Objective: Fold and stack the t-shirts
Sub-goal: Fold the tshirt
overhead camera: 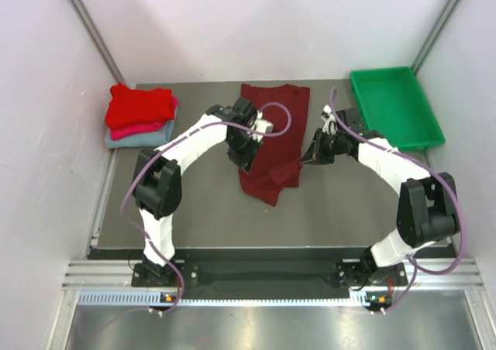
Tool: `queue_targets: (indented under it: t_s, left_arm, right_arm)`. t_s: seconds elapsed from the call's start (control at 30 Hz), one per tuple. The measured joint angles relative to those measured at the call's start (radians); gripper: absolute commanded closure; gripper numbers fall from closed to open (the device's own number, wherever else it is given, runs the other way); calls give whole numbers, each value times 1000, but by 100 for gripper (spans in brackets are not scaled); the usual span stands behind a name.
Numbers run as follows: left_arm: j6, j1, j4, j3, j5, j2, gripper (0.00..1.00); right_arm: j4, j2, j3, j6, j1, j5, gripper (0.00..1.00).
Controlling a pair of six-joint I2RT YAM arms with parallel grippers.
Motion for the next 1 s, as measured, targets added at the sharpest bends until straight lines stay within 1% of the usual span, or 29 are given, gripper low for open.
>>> queue_targets:
  t_s: [0.1,0.23,0.33,0.57,0.73,0.77,0.9,1.0]
  left_arm:
    - [-40,2,4,-120,100,-33,59]
    - [-108,1,10,-282,220,-70,56]
    - [-162,1,20,-348,291,-77,55]
    - [-275,1,111,-359,412,-76,53]
    - [-358,-1,173,-359,469,-30,51]
    - [-370,-2,182,-359,473,-15,42]
    - [-404,-17,206,-356,465,28,41]
    - [-407,-50,203,-323,416,64,45]
  right_arm:
    - [0,2,-1,0,0,-2,100]
    - [14,2,-18,2,-1,-8,100]
    - [20,3,-37,3,-1,-8,100]
    - [24,3,-41,2,-1,-9,100]
    - [30,9,-41,1,-1,-8,100]
    - [31,10,-41,1,-1,-8,100]
    - [31,14,-41,-4,-1,-8,100]
    - [31,15,-41,-7,-1,-8,100]
